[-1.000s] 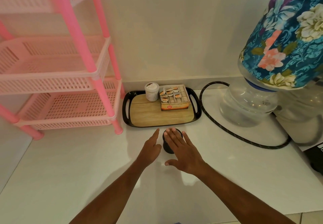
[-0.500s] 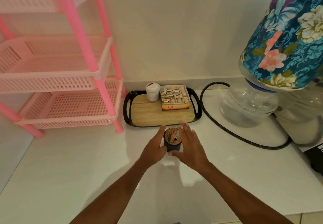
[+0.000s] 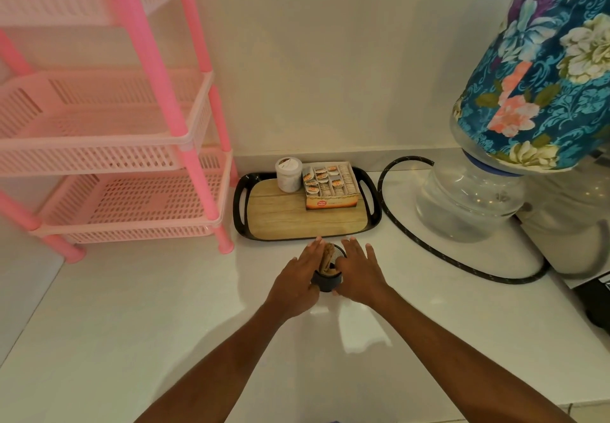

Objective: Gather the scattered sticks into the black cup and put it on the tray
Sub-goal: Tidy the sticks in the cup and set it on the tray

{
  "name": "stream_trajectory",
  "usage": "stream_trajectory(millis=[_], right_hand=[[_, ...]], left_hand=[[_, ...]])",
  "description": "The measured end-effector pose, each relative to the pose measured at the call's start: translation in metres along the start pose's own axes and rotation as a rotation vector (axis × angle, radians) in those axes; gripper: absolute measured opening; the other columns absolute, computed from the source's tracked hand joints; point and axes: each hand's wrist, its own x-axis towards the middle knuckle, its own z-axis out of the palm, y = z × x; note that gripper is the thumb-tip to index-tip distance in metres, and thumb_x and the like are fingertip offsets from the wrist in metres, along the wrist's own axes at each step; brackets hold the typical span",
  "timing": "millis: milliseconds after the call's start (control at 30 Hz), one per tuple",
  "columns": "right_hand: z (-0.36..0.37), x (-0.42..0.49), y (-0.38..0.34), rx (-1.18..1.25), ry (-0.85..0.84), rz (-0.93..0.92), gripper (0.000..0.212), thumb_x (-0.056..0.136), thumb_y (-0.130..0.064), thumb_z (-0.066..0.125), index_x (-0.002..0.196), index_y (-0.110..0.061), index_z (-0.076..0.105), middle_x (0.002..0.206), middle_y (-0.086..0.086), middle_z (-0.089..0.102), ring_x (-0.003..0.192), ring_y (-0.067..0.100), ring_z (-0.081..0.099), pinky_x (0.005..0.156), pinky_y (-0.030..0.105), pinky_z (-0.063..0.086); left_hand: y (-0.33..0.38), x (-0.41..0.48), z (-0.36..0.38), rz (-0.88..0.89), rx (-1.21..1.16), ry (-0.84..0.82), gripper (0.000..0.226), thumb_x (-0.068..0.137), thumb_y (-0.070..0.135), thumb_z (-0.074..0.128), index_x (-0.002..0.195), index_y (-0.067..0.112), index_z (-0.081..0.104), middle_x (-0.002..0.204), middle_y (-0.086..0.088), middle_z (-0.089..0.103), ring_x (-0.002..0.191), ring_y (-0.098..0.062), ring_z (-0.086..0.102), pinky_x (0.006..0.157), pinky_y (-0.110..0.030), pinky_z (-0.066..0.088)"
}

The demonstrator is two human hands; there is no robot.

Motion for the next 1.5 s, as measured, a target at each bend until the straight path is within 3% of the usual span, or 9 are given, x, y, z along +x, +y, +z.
stream_trajectory(millis=[233, 433, 567, 767, 867, 1000, 1100, 1333, 1500], right_hand=[[-0.001, 0.004, -0.004, 0.1, -0.1, 0.087, 0.05, 0.085, -0.042, 0.077, 0.128, -0.019, 0.066, 0.171, 0.013, 0.013, 0.161, 0.034, -0.006, 0.125, 0.065, 0.0], [-0.006, 0.002, -0.012, 0.105, -0.181, 0.119, 0.055, 0.087, -0.044, 0.075, 0.135, -0.02, 0.064, 0.17, 0.014, 0.015, 0.16, 0.035, -0.008, 0.123, 0.067, -0.003], [-0.017, 0.0, -0.021, 0.239, -0.196, 0.221, 0.051, 0.086, -0.025, 0.075, 0.135, -0.015, 0.063, 0.158, 0.013, 0.034, 0.158, 0.036, 0.006, 0.125, 0.065, 0.003], [-0.021, -0.004, -0.019, 0.519, -0.164, 0.235, 0.037, 0.077, -0.005, 0.074, 0.111, -0.018, 0.079, 0.127, 0.006, 0.059, 0.133, 0.029, 0.045, 0.12, 0.058, 0.022], [-0.02, -0.008, -0.014, 0.609, -0.178, 0.184, 0.048, 0.078, 0.002, 0.062, 0.111, -0.029, 0.079, 0.13, 0.003, 0.054, 0.133, 0.031, 0.043, 0.119, 0.059, 0.024], [-0.018, -0.011, -0.01, 0.552, -0.208, 0.176, 0.062, 0.088, 0.002, 0.054, 0.127, -0.045, 0.068, 0.169, 0.008, 0.022, 0.159, 0.03, 0.007, 0.127, 0.059, 0.007], [-0.015, -0.012, -0.008, 0.556, -0.202, 0.185, 0.065, 0.093, 0.003, 0.054, 0.137, -0.046, 0.06, 0.174, 0.007, 0.008, 0.161, 0.028, -0.003, 0.128, 0.058, 0.008], [-0.008, -0.016, -0.007, 0.619, -0.109, 0.149, 0.066, 0.088, 0.009, 0.053, 0.134, -0.037, 0.065, 0.168, 0.014, 0.022, 0.158, 0.033, 0.018, 0.124, 0.052, 0.03], [-0.005, -0.015, -0.009, 0.659, 0.009, 0.047, 0.047, 0.084, 0.013, 0.062, 0.122, -0.012, 0.073, 0.14, 0.019, 0.051, 0.136, 0.038, 0.049, 0.104, 0.046, 0.052]], left_hand=[[-0.003, -0.002, 0.003, -0.009, -0.031, -0.002, 0.101, 0.089, -0.004, 0.057, 0.168, 0.029, 0.004, 0.176, 0.014, 0.006, 0.16, -0.014, 0.026, 0.127, -0.039, 0.036], [-0.003, -0.001, 0.011, -0.05, -0.156, 0.006, 0.105, 0.091, 0.002, 0.063, 0.167, 0.036, -0.002, 0.176, 0.013, 0.011, 0.157, -0.016, 0.032, 0.109, -0.003, 0.032], [0.001, 0.001, 0.017, -0.135, -0.228, 0.024, 0.109, 0.092, 0.007, 0.067, 0.165, 0.043, -0.005, 0.171, 0.009, 0.029, 0.149, -0.019, 0.046, 0.111, -0.026, 0.047], [-0.001, 0.005, 0.016, -0.163, -0.294, 0.035, 0.099, 0.09, 0.007, 0.062, 0.167, 0.037, 0.006, 0.167, 0.005, 0.036, 0.15, -0.019, 0.043, 0.118, -0.034, 0.047], [-0.004, 0.007, 0.014, -0.156, -0.333, 0.041, 0.095, 0.09, 0.005, 0.062, 0.167, 0.031, 0.014, 0.168, 0.003, 0.035, 0.152, -0.019, 0.039, 0.119, -0.033, 0.047], [-0.005, 0.009, 0.013, -0.143, -0.391, 0.068, 0.083, 0.097, 0.015, 0.067, 0.166, 0.026, 0.023, 0.164, 0.002, 0.044, 0.149, -0.017, 0.046, 0.116, -0.026, 0.047], [-0.003, 0.012, 0.01, -0.144, -0.365, 0.137, 0.068, 0.104, 0.029, 0.063, 0.164, 0.021, 0.032, 0.158, 0.0, 0.053, 0.142, -0.016, 0.053, 0.116, -0.034, 0.05], [0.0, 0.019, 0.0, -0.116, -0.255, 0.233, 0.048, 0.11, 0.032, 0.052, 0.155, 0.017, 0.049, 0.135, -0.004, 0.072, 0.119, -0.019, 0.07, 0.103, -0.038, 0.057], [-0.002, 0.024, -0.005, -0.099, -0.104, 0.292, 0.044, 0.106, 0.032, 0.06, 0.149, 0.021, 0.059, 0.124, -0.005, 0.078, 0.106, -0.022, 0.074, 0.092, -0.04, 0.059]])
